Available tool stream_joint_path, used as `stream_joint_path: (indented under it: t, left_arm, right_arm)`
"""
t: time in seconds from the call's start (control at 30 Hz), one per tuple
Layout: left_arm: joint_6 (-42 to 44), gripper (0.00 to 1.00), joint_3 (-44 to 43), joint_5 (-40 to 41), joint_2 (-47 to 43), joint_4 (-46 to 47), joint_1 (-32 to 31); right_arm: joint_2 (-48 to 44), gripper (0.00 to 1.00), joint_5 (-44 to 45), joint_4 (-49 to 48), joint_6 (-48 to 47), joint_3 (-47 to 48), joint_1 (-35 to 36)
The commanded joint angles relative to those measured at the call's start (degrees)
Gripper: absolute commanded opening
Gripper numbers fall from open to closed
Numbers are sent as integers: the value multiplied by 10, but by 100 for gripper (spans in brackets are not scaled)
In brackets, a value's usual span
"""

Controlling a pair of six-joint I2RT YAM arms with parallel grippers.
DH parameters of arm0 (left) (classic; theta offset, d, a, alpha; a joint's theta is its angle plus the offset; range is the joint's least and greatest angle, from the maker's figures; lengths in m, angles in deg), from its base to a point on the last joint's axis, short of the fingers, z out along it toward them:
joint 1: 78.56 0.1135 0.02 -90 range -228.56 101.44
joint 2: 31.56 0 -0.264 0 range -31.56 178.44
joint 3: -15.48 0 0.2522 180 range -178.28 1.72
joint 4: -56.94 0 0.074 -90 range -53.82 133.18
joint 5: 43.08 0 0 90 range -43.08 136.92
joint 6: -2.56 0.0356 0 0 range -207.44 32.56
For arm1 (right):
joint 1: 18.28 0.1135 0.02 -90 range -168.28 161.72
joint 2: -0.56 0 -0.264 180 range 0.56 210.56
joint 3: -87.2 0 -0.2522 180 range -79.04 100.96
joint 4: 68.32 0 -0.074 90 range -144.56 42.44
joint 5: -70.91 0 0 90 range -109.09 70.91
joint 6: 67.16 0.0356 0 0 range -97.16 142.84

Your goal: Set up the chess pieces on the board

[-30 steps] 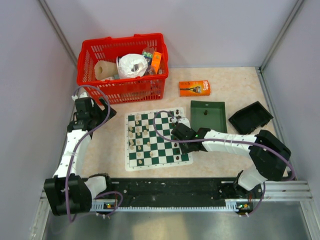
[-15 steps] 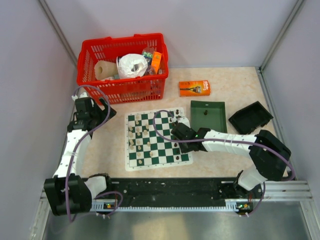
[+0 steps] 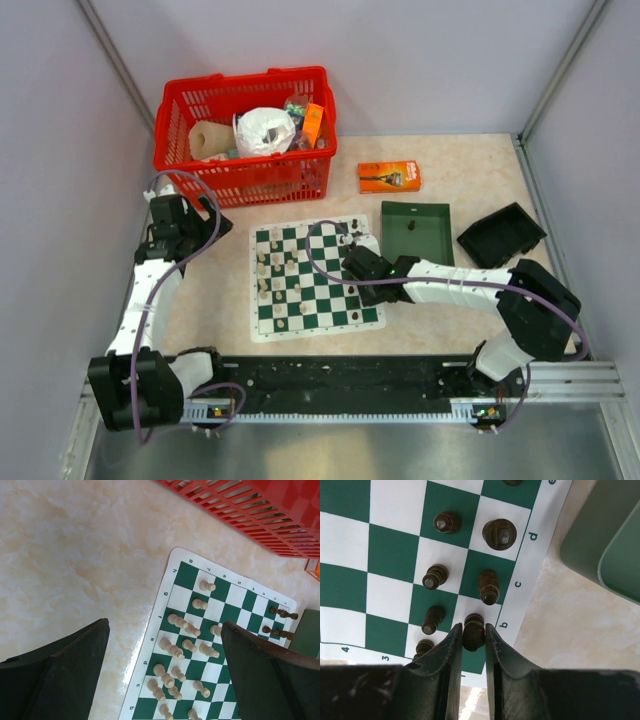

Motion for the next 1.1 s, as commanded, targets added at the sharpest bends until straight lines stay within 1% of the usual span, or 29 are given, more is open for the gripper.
stream_joint_path:
  t: [0.0, 0.2, 0.37, 0.5, 0.6, 0.7, 0.73, 0.83, 0.97, 1.07]
  left_arm:
    - [-2, 99, 2, -2, -5, 21, 0]
    - [-4, 99, 2, -4, -4, 22, 0]
    - [-4, 99, 1, -5, -4, 23, 0]
    - [-3, 99, 2, -5, -3, 24, 1]
    - [-3, 99, 1, -5, -4, 23, 0]
    - [-2, 99, 3, -4, -4, 25, 0]
    - [-2, 99, 3, -5, -2, 26, 0]
    - [-5, 99, 1, -8, 0, 26, 0]
    - [-2, 99, 0, -7, -3, 26, 0]
    - [0, 99, -2, -3, -4, 21, 0]
  right_arm:
    - [7, 18, 10, -4, 0, 0, 9]
    - [4, 25, 5, -4, -2, 0, 8]
    - [-15, 38, 9, 0, -6, 4, 8]
    - [-29, 44, 11, 16, -11, 20, 9]
    - [-55, 46, 26, 35, -12, 30, 8]
    - [-90, 52, 58, 42, -17, 37, 6]
    - [-100, 52, 68, 46, -18, 41, 3]
    - [-121, 53, 81, 49, -24, 52, -35]
    - [-132, 54, 35, 28, -35, 59, -138]
    - [-111, 54, 2, 7, -53, 73, -221]
